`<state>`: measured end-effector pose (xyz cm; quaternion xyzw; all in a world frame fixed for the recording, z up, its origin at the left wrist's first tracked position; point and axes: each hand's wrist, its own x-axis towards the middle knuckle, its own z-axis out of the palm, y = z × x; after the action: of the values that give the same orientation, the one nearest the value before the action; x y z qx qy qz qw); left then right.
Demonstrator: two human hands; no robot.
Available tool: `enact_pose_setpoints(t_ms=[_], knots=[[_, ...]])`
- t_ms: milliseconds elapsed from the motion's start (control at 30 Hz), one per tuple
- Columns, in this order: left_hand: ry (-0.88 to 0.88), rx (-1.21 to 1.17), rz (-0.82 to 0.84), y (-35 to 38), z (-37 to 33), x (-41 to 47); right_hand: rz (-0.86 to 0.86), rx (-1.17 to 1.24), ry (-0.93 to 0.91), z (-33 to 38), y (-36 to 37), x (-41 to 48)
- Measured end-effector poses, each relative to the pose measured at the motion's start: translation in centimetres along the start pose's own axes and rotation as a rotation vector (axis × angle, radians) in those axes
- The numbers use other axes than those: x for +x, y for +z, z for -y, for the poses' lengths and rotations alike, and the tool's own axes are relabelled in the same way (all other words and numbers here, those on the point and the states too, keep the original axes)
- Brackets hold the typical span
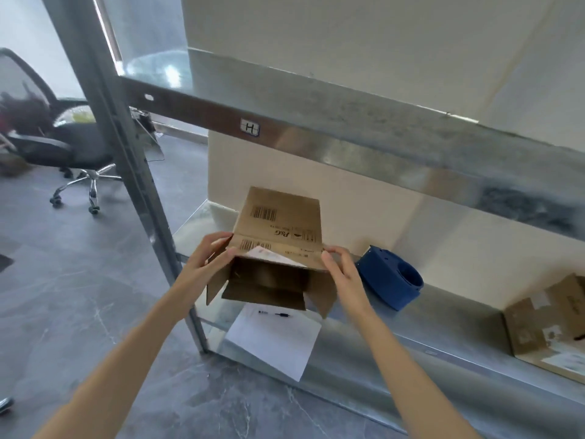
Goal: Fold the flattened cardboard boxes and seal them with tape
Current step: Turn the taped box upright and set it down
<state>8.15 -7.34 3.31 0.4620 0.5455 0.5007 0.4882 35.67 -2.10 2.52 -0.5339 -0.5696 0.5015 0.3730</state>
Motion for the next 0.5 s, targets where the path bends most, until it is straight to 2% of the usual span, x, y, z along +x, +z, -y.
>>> enact_pose_setpoints(t_ms=[200,300,400,500], knots=[[0.028,-0.005,-0.141,-0.1,-0.8,-0.6,-0.004,0.108,-0.009,2.0,0.5,-0.3],[0.067,0.034,-0.191,0.6,-1.0,-0.3,-0.053,0.014,-0.067,2.5,1.0,-0.5],[0.150,0.169,-0.213,1.1,-1.4,0.5,-0.104,-0.080,-0.132,3.3,1.2,-0.4],[0.148,0.268,-0.247,1.6,-2.2,1.3,-0.105,-0.104,-0.227,4.4,1.2,0.0]])
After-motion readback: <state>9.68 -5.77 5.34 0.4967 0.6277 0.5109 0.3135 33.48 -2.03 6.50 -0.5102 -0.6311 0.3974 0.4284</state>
